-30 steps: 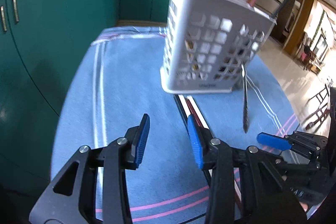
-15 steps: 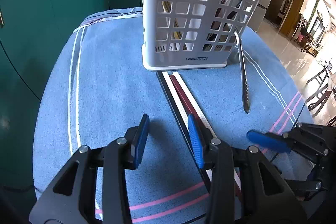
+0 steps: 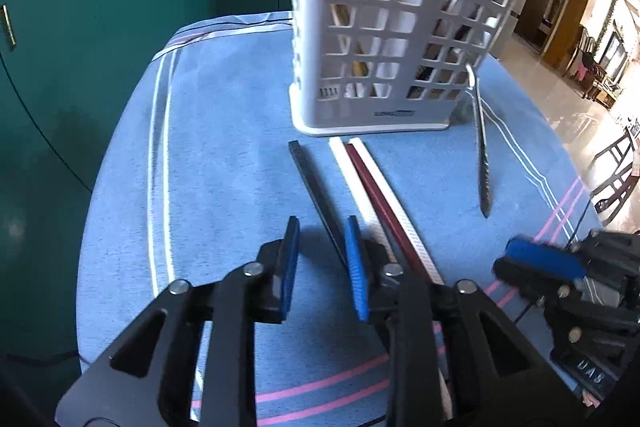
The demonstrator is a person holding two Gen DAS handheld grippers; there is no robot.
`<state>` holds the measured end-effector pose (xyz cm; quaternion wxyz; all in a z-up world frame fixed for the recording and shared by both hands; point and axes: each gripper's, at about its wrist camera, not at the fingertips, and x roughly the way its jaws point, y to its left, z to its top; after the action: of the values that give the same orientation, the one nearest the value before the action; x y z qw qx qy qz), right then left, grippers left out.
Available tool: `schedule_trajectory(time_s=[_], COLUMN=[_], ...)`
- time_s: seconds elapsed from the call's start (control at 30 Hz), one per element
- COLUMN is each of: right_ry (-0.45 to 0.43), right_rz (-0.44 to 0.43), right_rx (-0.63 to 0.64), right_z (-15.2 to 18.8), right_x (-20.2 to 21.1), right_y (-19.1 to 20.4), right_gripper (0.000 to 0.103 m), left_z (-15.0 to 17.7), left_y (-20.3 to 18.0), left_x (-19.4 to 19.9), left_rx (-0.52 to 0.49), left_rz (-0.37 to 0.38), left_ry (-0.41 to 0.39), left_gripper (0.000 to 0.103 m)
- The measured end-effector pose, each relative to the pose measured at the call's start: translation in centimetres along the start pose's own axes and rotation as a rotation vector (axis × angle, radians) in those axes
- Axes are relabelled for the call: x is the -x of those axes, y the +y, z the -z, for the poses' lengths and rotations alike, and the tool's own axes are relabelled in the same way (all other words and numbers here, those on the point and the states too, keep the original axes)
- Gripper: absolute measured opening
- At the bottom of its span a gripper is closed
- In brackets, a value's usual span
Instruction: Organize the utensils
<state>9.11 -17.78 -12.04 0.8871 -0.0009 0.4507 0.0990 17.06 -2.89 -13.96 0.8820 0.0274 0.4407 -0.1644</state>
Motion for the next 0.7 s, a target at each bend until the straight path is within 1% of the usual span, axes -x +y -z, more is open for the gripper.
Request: schedule_trajectory(time_s=[0.07, 0.1, 0.2, 0.27, 0.3, 0.33, 0.4, 0.47, 0.5, 0.6, 0.67, 0.7], right_ry=[-0.006, -0.008, -0.012, -0.008, -0.004, 0.005, 0.027, 0.04, 0.047, 0.062, 0.076, 0.064], right_rz=[0.014, 0.016, 0.017, 0.024, 0.022, 0.005, -0.064, -0.109, -0.113, -0.079, -0.007, 0.018], right_rx=[-0.022, -0.053, -0.11, -0.121, -0.122, -0.124, -0.116, -0.089, -0.055, 0.023, 0.072, 0.089], right_z=[-0.6, -0.9, -1.5, -1.5, -1.5, -1.4, -1.2, -0.8, -0.6, -0.2, 0.0, 0.1], right_x=[0.1, 0.1, -0.2, -0.1, -0.3, -0.3, -0.4, -0.4, -0.4, -1.0, -1.8, -1.9], right_y=[-0.7, -1.3, -2.8, -3.1, -3.1, -3.1, -2.7, -1.8, -0.9, 1.1, 2.3, 2.7], right_gripper=[0.015, 0.015, 0.015, 0.015, 0.015, 0.015, 0.015, 0.015, 0.017, 0.019, 0.019, 0.019], left_z=[0.0, 0.0, 0.0, 0.0, -0.1, -0.1, -0.2, -0.4, -0.4, -0.5, -0.5, -0.4], left_y=[0.2, 0.3, 0.4, 0.3, 0.3, 0.3, 0.5, 0.8, 0.7, 0.6, 0.4, 0.2], left_x=[0.0, 0.0, -0.1, -0.1, -0.1, -0.1, -0.2, -0.3, -0.3, -0.3, -0.4, -0.4], left_rx=[0.005, 0.006, 0.008, 0.004, 0.005, 0.007, 0.017, 0.023, 0.024, 0.016, -0.011, -0.021], left_rz=[-0.013, -0.015, -0.01, -0.011, -0.008, -0.006, 0.001, 0.006, 0.006, -0.002, 0.002, 0.005], left_ry=[-0.002, -0.003, -0.002, -0.004, -0.004, -0.003, -0.001, 0.005, 0.007, 0.013, 0.015, 0.015], left_gripper=[0.026, 0.027, 0.028, 0.027, 0.025, 0.024, 0.015, 0.012, 0.012, 0.012, 0.011, 0.012])
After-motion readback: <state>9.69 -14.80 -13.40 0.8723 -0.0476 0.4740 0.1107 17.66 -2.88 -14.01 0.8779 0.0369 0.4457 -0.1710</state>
